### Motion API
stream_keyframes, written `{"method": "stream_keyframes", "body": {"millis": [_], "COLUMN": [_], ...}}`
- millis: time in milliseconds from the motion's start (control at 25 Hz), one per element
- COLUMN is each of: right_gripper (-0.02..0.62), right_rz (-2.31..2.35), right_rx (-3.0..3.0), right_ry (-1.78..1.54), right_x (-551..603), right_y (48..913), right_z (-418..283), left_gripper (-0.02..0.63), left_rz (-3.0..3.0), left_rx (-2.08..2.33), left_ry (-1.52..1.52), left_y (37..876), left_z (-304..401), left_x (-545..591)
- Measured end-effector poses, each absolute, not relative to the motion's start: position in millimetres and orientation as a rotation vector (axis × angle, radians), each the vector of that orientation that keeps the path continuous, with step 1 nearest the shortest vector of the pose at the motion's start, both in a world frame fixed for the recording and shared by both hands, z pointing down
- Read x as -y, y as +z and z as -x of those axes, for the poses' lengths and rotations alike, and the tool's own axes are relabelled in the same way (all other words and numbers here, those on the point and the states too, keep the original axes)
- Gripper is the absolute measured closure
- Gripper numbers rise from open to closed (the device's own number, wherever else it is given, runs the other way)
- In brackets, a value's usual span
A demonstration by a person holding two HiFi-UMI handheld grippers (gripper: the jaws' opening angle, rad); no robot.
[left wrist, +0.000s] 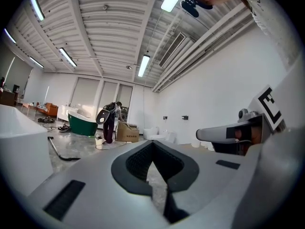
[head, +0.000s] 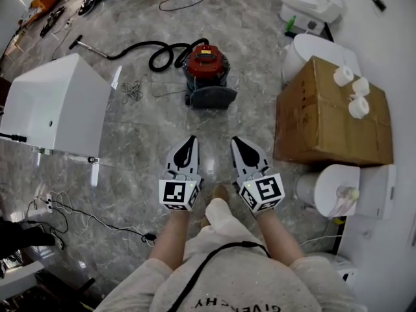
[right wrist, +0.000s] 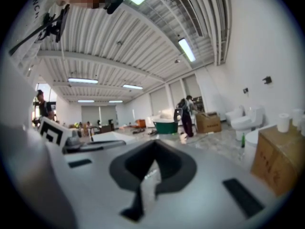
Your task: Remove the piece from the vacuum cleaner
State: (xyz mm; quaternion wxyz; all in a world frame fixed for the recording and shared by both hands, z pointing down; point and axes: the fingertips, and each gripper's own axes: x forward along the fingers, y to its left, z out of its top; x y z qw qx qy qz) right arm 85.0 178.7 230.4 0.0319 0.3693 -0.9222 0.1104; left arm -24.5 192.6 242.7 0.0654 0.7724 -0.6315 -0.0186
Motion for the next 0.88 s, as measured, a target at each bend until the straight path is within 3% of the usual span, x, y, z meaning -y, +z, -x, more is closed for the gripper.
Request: {"method": "stream_keyframes", "body": {"millis": [880], "right_gripper": [0.584], "right_rz": [-1.091], "right_rx": [2.845], "right_ry": [0.363], "right_x": [-122.4], "right_y": [242.7], "right_z": [-86.6], "left_gripper": [0.588], "left_rz": [-2.284], "left_rx": [1.956], "left_ry": [0.013], "left_y": [253.7], "left_z": [30.0], "left_x": [-138.5]}}
